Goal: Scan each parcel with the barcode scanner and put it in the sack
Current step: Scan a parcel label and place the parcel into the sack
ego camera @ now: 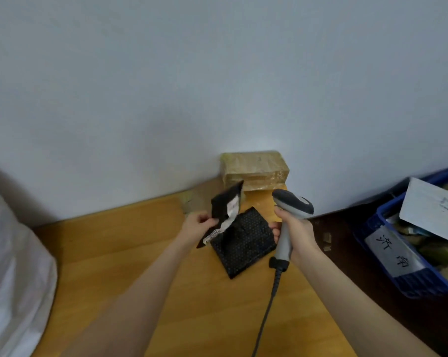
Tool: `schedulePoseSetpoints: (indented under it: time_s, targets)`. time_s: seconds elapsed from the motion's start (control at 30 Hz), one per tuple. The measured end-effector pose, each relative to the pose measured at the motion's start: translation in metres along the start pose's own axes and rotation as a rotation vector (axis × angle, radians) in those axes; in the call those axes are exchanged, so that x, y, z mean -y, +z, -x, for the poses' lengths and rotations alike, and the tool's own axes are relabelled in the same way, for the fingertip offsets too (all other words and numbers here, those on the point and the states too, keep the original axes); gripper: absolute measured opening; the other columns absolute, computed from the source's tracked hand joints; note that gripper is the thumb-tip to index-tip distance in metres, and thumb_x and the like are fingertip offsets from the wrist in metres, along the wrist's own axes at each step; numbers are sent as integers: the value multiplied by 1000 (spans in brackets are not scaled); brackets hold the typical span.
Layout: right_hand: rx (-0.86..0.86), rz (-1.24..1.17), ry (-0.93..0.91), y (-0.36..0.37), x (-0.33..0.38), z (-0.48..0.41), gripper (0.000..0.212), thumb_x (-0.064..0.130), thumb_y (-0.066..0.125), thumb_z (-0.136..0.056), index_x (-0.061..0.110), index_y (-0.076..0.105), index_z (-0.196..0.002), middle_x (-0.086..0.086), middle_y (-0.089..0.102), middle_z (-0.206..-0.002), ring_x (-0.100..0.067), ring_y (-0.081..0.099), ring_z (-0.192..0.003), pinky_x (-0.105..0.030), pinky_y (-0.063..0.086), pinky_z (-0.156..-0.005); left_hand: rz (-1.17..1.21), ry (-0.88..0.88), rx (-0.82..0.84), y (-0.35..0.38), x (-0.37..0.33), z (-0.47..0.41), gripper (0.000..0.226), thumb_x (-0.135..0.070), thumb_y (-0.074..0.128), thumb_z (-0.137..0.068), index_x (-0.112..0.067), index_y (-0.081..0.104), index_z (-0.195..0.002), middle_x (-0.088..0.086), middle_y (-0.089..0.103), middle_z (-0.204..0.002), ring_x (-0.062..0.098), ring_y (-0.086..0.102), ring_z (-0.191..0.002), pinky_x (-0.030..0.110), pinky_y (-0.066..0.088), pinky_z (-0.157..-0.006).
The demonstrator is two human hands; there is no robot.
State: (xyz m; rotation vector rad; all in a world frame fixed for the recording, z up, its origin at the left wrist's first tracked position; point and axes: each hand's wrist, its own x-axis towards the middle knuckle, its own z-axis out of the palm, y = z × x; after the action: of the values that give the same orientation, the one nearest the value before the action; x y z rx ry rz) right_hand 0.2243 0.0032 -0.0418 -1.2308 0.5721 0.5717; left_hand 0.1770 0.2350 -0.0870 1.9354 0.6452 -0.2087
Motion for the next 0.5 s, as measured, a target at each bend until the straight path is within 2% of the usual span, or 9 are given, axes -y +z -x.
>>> schedulePoseSetpoints:
  time_s: [0.1,0.17,0.23,0.3,0.43,0.5]
  targets:
    - [87,5,-53,31,6,20,13,18,74,-86,7,66,-86,-7,67,-69,-14,58,-50,-27,49,-55,404,-108,-64,-47,-21,20,2,-15,62,-91,-17,62,-92,-3,73,-86,14,68,-84,27,54,-74]
    - [135,11,-88,54,5,34,11,15,76,-83,9,67,-87,-4,68,-69,-13,61,-51,-25,51,-51,560,-121,-39,-73,-28,36,15,-12,58,-92,-8,61,-107,7,73,-98,23,68,-94,37,55,-84]
    - [153,15,-110,72,4,44,12,12,78,-80,9,68,-86,-4,69,-69,-12,64,-51,-22,51,-48,642,-120,58,-91,-31,48,24,-11,52,-93,-4,59,-114,12,72,-108,28,68,-99,41,55,-88]
    - [182,49,-113,94,1,59,15,9,79,-79,7,67,-88,-7,70,-71,-12,64,-50,-22,51,-46,687,-99,141,-113,-32,64,29,-13,48,-92,-5,59,-118,14,69,-115,30,67,-102,42,55,-84]
    - [221,140,-152,132,-12,86,13,-2,73,-81,4,61,-78,-8,63,-63,-9,57,-45,-20,49,-43,722,-58,33,-149,-32,91,25,-18,51,-94,-8,62,-114,12,72,-107,26,71,-91,36,57,-71]
    - [193,150,-183,147,-18,96,16,-6,70,-81,4,59,-76,-8,61,-63,-10,56,-47,-20,49,-43,686,-7,-29,-162,-29,102,22,-24,58,-94,-11,63,-112,7,74,-105,22,71,-92,33,57,-70]
